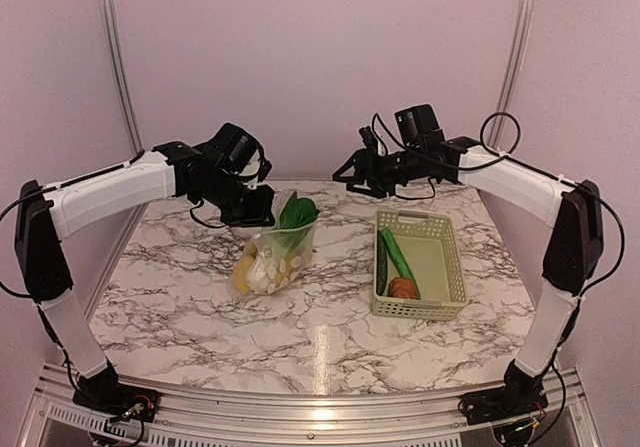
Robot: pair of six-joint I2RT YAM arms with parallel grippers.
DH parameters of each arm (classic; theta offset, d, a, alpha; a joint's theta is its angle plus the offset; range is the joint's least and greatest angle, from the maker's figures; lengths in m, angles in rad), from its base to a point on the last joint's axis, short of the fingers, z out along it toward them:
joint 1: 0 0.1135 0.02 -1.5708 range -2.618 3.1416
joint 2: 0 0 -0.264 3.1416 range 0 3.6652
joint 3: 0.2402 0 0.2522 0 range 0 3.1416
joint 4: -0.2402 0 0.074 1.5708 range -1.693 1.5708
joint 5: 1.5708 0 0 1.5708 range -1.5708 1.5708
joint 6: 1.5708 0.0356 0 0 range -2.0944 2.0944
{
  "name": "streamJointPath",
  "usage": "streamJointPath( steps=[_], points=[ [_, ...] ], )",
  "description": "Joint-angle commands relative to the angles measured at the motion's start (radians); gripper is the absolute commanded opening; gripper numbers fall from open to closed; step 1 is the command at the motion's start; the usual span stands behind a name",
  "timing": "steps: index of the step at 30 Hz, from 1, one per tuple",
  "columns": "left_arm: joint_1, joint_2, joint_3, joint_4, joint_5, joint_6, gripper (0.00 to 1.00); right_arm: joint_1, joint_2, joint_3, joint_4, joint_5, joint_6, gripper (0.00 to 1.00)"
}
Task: Place the food in the zip-top bag and seal the zipper
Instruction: Adjust the zipper food storage bag at the center of the board.
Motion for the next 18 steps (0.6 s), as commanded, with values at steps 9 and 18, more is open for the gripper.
streamJointPath(
  steps=[9,18],
  points=[
    [-0.006,-0.046,0.123,0.006,0.055,-0.007,0.0,0.003,0.1,-0.075,0.007,-0.001,-0.016,0.48],
    [-0.008,-0.124,-0.065,-0.013,0.077,0.072,0.0,-0.008,0.105,-0.083,0.166,-0.042,0.082,0.49]
  ],
)
